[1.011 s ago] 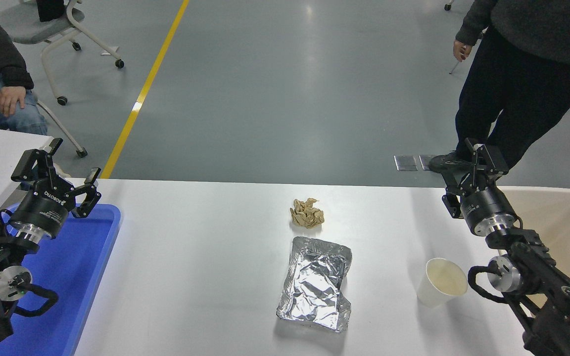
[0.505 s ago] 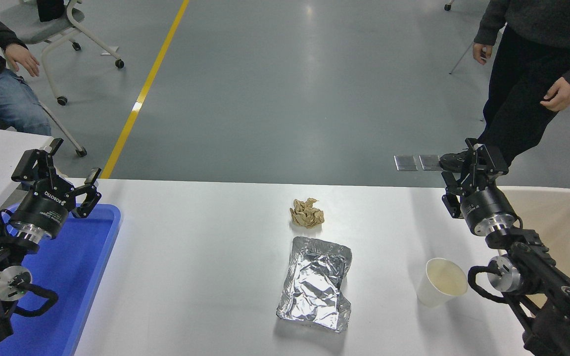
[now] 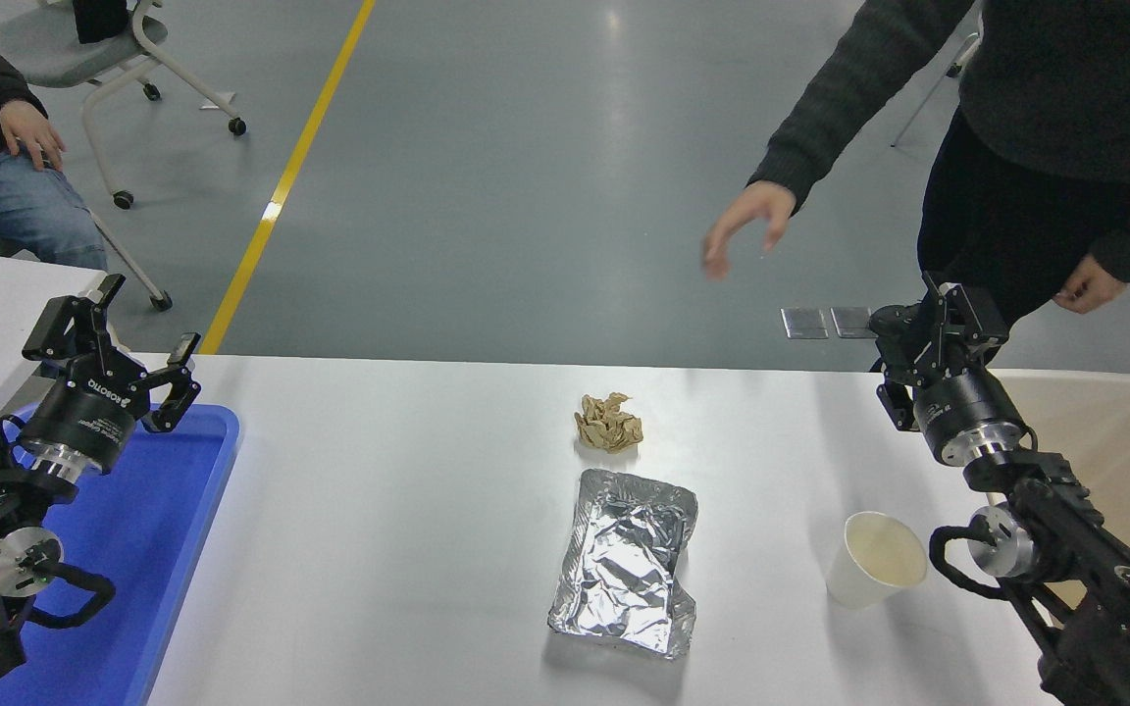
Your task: Clean the table surface
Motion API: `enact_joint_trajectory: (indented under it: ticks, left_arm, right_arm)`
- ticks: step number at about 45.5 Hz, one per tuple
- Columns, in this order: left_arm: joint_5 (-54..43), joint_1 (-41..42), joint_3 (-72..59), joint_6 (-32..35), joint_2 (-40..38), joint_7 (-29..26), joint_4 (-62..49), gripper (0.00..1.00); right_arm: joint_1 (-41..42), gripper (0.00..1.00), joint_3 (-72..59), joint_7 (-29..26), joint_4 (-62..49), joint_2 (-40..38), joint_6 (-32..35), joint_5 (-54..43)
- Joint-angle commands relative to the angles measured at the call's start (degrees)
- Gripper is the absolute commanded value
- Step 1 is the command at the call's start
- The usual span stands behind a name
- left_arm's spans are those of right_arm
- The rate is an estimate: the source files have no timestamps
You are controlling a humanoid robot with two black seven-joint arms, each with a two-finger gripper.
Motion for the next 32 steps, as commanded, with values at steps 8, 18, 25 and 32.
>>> enact_joint_trajectory:
  ticks: [8,18,25,32]
  left_arm:
    - [0.0,0.0,0.0,0.0,0.0,0.0,-0.1,1.0]
    - [0.0,0.0,0.0,0.0,0.0,0.0,-0.1,1.0]
    - [0.0,0.0,0.0,0.0,0.0,0.0,-0.1,1.0]
    - [0.0,0.0,0.0,0.0,0.0,0.0,-0.1,1.0]
  right_arm:
    - [0.1,1.0,-0.2,0.0,-0.1,-0.2,0.0,0.0]
    - [0.0,1.0,-0.2,0.0,-0.1,-0.2,0.0,0.0]
    - [0.0,1.0,-0.2,0.0,-0.1,-0.2,0.0,0.0]
    - [0.2,1.0,-0.2,0.0,-0.1,-0.3,0.0,0.0]
